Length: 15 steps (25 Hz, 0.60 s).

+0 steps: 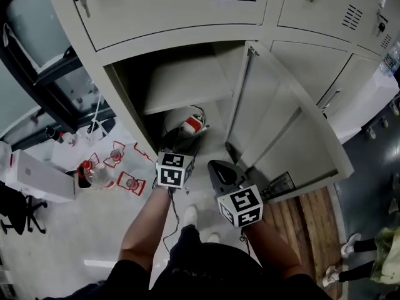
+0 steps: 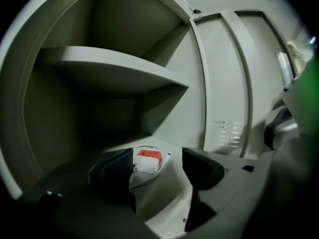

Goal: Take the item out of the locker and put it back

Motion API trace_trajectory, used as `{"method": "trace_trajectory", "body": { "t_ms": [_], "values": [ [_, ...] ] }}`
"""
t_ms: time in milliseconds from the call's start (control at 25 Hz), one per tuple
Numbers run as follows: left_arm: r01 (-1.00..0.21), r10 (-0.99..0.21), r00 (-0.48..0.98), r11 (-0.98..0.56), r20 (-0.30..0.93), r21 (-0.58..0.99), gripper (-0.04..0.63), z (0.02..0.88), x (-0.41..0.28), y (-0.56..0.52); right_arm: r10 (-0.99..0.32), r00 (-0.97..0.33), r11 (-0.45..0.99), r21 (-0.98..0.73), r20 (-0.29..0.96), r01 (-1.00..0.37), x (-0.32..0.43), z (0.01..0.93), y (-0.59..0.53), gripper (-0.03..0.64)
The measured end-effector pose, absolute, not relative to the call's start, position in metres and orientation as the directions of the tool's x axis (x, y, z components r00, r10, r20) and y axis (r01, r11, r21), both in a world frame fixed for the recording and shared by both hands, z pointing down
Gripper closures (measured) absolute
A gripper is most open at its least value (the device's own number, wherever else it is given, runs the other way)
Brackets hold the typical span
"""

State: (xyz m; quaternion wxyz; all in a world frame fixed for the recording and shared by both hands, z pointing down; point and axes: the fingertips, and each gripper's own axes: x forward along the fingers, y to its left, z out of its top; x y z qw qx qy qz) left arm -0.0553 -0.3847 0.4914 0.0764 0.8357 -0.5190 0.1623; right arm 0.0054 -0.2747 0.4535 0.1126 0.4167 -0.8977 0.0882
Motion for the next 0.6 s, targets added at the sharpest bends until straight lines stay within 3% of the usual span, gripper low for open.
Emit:
{"method": "trace_trajectory", "body": {
  "t_ms": [600],
  "values": [
    [-0.878, -0.796, 0.410, -0.477, 0.446, -0.046, 0.272, 0.510, -0.057, -0.425, -0.728, -0.620, 0.627, -0.083, 0.293, -0.775, 0.001, 0.458, -0.290, 0.617]
  ]
}}
